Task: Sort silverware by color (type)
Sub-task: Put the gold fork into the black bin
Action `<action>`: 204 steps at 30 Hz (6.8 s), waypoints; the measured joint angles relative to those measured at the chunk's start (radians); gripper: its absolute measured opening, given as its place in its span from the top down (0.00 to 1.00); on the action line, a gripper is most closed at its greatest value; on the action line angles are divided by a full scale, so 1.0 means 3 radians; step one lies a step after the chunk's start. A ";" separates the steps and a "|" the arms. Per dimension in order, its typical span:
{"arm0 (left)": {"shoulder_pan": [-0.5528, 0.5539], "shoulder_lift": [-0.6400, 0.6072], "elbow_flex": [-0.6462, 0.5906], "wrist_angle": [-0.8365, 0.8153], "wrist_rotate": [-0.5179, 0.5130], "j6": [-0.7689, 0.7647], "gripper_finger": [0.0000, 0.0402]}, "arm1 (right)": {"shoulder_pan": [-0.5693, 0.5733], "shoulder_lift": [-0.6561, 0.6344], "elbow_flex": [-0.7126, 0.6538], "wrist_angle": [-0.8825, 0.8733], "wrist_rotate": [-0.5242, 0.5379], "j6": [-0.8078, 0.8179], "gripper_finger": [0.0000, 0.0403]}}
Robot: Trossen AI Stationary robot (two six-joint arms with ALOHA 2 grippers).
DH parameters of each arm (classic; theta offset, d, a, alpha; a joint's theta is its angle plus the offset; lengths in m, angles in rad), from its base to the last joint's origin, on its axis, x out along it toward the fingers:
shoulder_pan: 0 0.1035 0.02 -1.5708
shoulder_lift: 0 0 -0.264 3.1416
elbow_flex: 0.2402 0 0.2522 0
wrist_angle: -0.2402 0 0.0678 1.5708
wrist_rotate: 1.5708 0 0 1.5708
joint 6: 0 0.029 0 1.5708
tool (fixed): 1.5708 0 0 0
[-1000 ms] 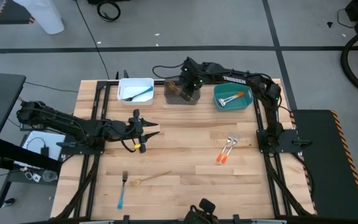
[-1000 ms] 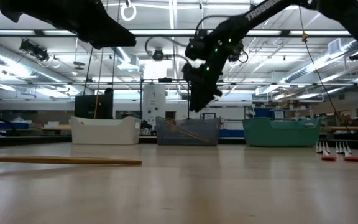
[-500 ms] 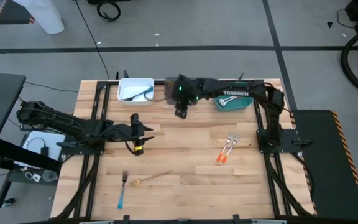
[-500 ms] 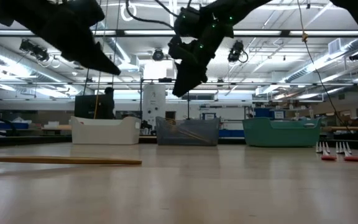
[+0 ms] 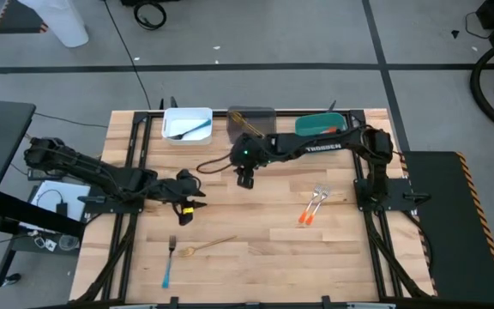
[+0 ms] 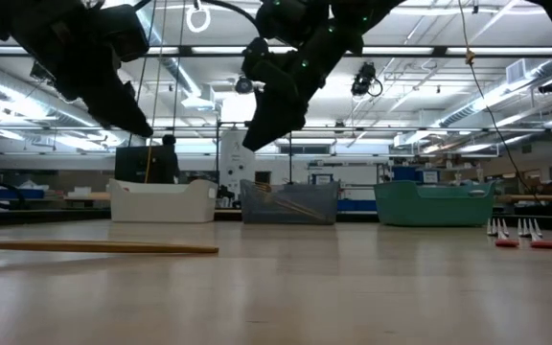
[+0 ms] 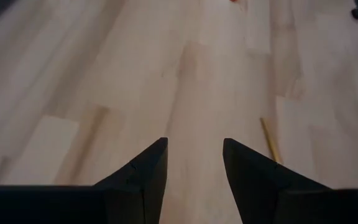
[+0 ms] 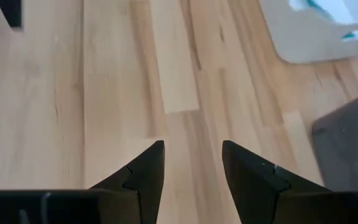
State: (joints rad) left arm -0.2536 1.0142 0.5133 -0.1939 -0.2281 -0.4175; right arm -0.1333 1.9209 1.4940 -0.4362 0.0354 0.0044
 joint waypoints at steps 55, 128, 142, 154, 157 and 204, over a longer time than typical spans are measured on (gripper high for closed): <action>-0.0706 0.1582 0.1012 -0.0782 0.0330 -0.1188 0.59 | 0.1342 -0.0014 -0.0846 0.0832 0.1843 0.0451 0.57; -0.0956 0.2429 0.1556 -0.1008 0.0576 -0.1241 0.59 | 0.1372 -0.0014 -0.0997 0.0842 0.2263 0.0593 0.57; -0.0956 0.2555 0.1574 -0.1110 0.0680 -0.1276 0.59 | 0.1375 -0.0014 -0.0999 0.0856 0.2243 0.0613 0.57; -0.0953 0.2566 0.1565 -0.1151 0.0677 -0.1272 0.70 | 0.1375 -0.0014 -0.0999 0.0854 0.2232 0.0613 0.57; -0.0953 0.2569 0.1564 -0.1171 0.0612 -0.1279 0.76 | 0.1376 -0.0014 -0.0999 0.0854 0.2231 0.0613 0.57; -0.0821 0.2583 0.1909 -0.2393 -0.0734 -0.0215 0.94 | 0.1419 -0.0013 -0.1001 0.1090 0.1941 0.0235 0.61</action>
State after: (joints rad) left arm -0.4999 1.7889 1.0859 -0.9119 -0.4481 -0.4820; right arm 0.2924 1.9171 1.1938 -0.1090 0.6176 0.0749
